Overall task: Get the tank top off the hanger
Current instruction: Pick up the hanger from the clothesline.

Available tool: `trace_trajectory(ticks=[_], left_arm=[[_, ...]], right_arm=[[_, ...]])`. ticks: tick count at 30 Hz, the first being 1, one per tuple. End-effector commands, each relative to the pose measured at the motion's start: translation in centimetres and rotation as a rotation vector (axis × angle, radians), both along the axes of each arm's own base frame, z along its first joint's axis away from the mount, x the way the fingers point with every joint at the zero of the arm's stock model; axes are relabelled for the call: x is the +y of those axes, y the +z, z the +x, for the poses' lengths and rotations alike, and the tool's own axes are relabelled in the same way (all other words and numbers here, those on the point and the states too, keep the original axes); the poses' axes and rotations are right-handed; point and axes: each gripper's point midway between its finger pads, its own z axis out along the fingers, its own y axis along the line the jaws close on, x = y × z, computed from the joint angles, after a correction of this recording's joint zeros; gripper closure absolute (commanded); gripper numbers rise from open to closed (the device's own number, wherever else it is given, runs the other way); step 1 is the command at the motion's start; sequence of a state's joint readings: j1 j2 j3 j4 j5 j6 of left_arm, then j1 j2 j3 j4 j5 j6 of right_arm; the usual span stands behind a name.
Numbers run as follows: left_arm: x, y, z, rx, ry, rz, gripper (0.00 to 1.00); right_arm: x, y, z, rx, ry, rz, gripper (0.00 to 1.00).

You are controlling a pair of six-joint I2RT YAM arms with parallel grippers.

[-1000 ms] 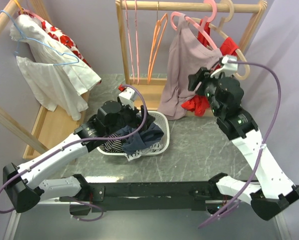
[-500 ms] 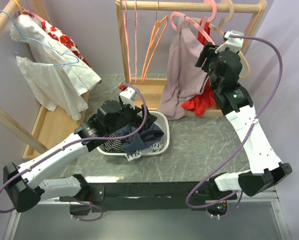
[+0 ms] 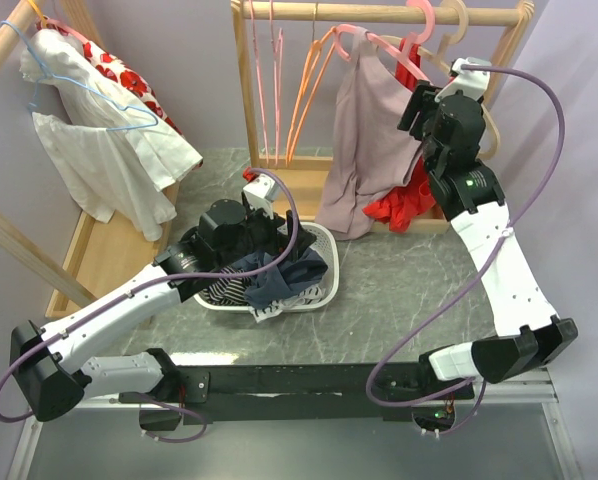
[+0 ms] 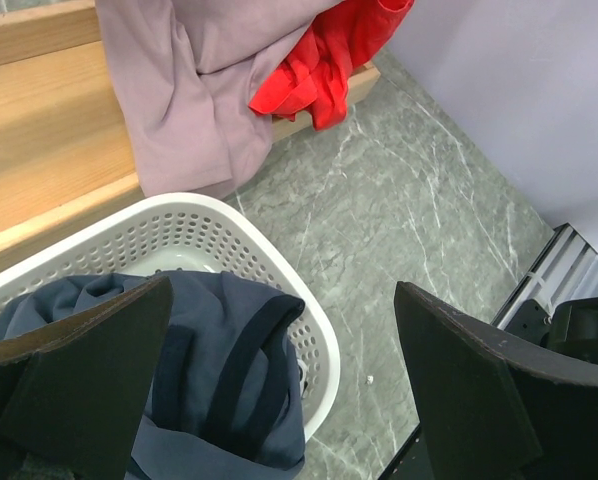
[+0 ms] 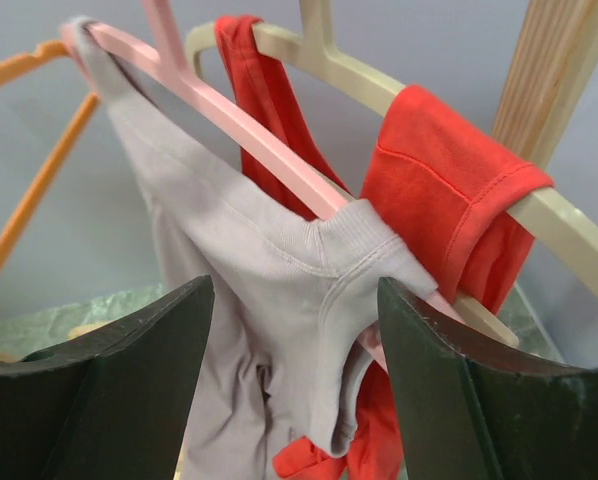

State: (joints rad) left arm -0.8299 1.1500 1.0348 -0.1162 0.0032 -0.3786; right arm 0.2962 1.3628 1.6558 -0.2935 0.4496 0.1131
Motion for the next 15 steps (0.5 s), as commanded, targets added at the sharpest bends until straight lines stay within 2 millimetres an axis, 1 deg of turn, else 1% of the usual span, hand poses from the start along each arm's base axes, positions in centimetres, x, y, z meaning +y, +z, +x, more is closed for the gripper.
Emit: trace_trajectory(ticks=[1,2,4,5,7,8,9,10,13,14,15], left_arm=[[-0.5,2.2,0.3,-0.057,-0.014,-0.039,0.01],[-0.5,2.1,0.4,-0.056,-0.009,-0.036,0.01],[-0.5,2.2,0.4,-0.057,-0.008,-0.037,0.01],[-0.5,2.1,0.5,-0.057,-0.008,-0.037,0.01],[-0.6,2.1,0.5,-0.057,-0.009,-0.039,0.01],[-0.6,2.1,0.5,-0.059,-0.010,-0.037,0.01],[-0.7,2.0,0.6,-0.057,-0.010,-0.033,0.00],[-0.7,2.0,0.6,-0.057,-0.009,-0.033,0.01],[-0.9,2.1,0.7,-0.058,-0.013,-0.038,0.01],[-1.0,2.3,0.7,-0.063,-0.014,-0.046,0.01],[-1.0,2.3,0.7,-0.061,-0.014,-0.050,0.00]], right_arm=[[-0.6,0.8,0.6,-0.010,0.011,0.007,0.28],[-0.4,0.4,0.8,0.005,0.027,0.002,0.28],[-0.5,-0.4,0.8,0.024,0.020,-0.006,0.28],[-0.6,0.1,0.4,0.008,0.020,-0.003,0.28],[-0.3,0.2,-0.2,-0.013,0.049,0.011,0.28],[-0.1,1.5,-0.9,-0.048,0.072,0.018,0.28],[0.6,2.0,-1.3,-0.053,0.115,0.018,0.28],[0.8,3.8,-2.0,-0.086,0.137,0.031,0.28],[1.4,6.4,-3.7,-0.130,0.198,0.034,0.28],[1.3,7.2,-4.5,-0.154,0.201,0.035,0.28],[1.0,7.5,-4.9,-0.168,0.195,0.034,0.28]])
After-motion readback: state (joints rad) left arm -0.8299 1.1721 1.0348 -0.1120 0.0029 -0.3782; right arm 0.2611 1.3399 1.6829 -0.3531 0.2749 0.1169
